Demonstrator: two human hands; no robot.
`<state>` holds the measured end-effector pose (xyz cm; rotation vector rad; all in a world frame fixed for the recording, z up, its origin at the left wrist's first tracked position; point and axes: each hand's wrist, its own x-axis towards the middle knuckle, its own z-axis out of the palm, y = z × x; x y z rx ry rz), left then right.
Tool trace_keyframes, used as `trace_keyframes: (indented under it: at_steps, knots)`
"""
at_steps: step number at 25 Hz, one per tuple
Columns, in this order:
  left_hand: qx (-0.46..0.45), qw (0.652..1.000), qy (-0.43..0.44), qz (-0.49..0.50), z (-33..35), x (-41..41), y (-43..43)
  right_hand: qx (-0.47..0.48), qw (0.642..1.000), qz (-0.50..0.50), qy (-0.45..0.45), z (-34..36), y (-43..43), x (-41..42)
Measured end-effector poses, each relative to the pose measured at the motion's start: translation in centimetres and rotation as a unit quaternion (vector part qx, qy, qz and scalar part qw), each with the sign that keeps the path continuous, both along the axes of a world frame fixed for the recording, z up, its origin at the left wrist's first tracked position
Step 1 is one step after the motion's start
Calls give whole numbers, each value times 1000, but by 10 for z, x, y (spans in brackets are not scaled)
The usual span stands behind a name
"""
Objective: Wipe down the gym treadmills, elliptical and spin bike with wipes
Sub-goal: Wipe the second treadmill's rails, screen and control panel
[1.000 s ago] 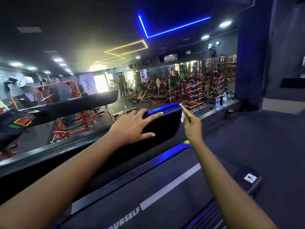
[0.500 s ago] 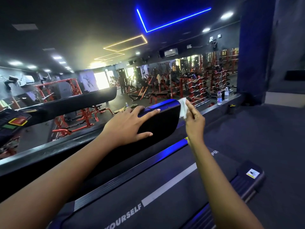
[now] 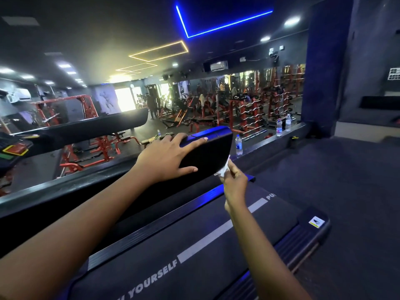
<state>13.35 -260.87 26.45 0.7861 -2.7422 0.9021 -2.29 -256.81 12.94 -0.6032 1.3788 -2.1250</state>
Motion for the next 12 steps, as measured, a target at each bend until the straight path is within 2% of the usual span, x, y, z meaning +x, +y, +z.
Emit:
trace_keyframes:
  at_steps: [5, 8, 12]
  knots:
    - [13, 1000, 2, 17, 1, 1, 7, 26, 999, 30, 15, 0, 34, 5]
    - [48, 998, 34, 14, 0, 6, 14, 54, 996, 19, 62, 8, 53, -3]
    - [88, 991, 92, -46, -11, 8, 31, 100, 988, 16, 121, 10, 73, -18]
